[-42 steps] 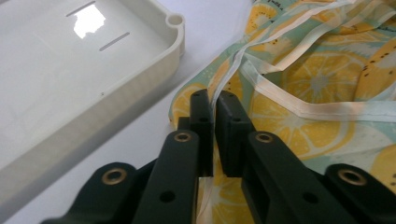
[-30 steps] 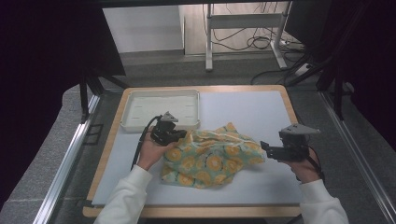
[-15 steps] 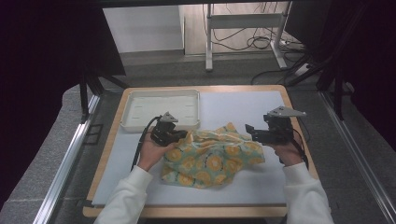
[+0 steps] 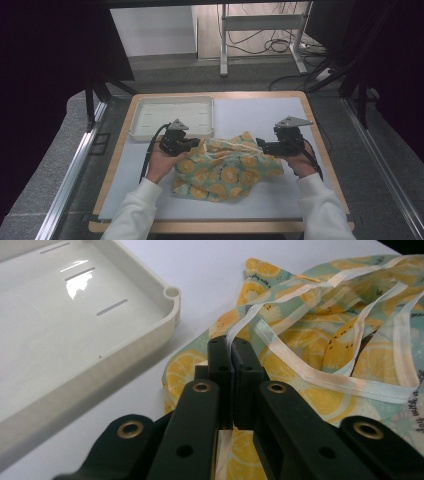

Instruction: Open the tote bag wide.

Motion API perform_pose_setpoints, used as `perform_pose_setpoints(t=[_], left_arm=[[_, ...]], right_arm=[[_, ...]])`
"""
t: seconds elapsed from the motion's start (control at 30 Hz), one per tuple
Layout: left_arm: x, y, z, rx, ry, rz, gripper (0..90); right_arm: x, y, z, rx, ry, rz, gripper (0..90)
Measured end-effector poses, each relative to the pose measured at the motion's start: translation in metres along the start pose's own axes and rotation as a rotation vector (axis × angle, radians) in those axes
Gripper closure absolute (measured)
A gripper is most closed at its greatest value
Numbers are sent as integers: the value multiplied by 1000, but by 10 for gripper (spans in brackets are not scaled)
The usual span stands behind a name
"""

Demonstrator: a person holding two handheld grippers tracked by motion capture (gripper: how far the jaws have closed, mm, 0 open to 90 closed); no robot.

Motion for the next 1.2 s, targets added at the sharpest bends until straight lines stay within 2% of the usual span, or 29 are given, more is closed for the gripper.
perform_pose_setpoints(t=[0.6,1.2], left_arm=[[1,1,2,-10,9,2,896],[1,0,2,-10,7,3,896]], right_arm=[[1,3,13,-58,31,-34,289],[6,17,49,-150,113,-81,335]])
Point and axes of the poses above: each handheld gripper's, and its own axes: z roughly forward along the jaws, x roughly out of its underside, y roughly to its left, the point moved 4 cm from there along z, roughly forward along the jaws, and after that the axes turned 12 degrees about -z, right-handed, at the moved point
